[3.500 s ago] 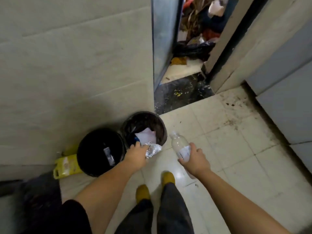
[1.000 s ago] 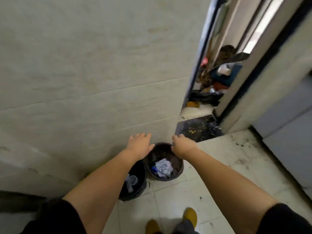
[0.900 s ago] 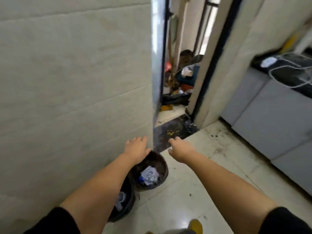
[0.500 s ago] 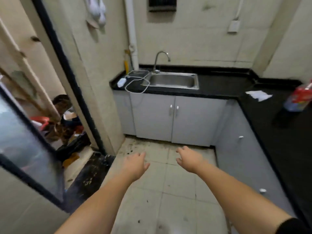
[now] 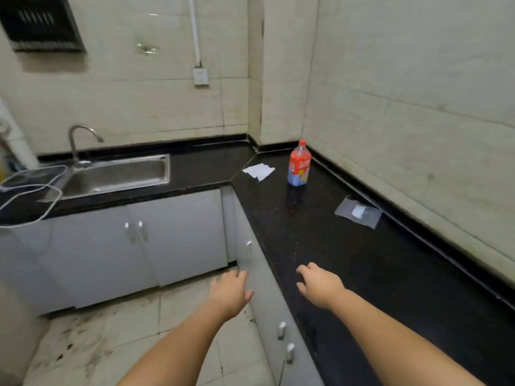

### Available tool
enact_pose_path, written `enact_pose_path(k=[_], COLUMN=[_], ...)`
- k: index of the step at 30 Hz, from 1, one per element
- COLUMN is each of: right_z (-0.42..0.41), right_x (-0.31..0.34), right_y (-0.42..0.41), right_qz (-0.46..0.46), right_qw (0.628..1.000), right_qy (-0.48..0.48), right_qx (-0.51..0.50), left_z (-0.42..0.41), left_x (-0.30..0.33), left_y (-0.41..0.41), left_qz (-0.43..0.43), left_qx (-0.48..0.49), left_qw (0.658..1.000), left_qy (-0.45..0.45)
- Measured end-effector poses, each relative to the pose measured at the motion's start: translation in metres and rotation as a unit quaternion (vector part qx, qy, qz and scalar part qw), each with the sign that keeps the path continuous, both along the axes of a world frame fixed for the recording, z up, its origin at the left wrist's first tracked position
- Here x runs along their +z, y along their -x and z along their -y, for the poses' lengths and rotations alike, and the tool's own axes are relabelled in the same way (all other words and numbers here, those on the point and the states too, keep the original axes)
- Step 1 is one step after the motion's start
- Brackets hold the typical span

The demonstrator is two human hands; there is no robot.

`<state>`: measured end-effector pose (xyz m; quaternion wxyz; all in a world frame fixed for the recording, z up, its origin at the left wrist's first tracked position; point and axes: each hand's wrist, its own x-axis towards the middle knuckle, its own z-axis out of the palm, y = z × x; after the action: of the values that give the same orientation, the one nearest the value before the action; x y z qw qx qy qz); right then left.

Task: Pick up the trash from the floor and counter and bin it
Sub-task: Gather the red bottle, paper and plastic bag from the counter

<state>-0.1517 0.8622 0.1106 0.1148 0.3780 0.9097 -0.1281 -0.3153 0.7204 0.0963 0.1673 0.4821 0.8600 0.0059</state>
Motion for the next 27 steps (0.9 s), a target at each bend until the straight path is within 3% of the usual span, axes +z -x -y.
enact_pose_path(k=[7, 14, 21, 27], right_z=[-0.094, -0.205, -0.324, -0.397], right_x=[-0.019, -0.039, -0.060, -0.076], right_y=[-0.040, -0.008, 0.074, 0.113], right_qz=[0.003, -0.018, -0.022, -0.010], right_qw=[0.994, 0.979, 0.949, 0.913], right_qy=[0.023, 0.024, 0.043, 0.034], right_qx=[-0.105, -0.200, -0.311, -0.407], left_z=[-0.128, -0.268, -0.419, -0.523], left_x=[-0.010, -0.029, -0.039, -0.040], left_y=[-0.010, 0.049, 0.163, 0.222], left_qz=[0.013, 0.020, 0.172, 0.276], left_qx=[-0.107, -0.175, -0.080, 0.016], left_qw=[0.994, 0.984, 0.980, 0.943], left_qy=[0.009, 0.001, -0.052, -0.184])
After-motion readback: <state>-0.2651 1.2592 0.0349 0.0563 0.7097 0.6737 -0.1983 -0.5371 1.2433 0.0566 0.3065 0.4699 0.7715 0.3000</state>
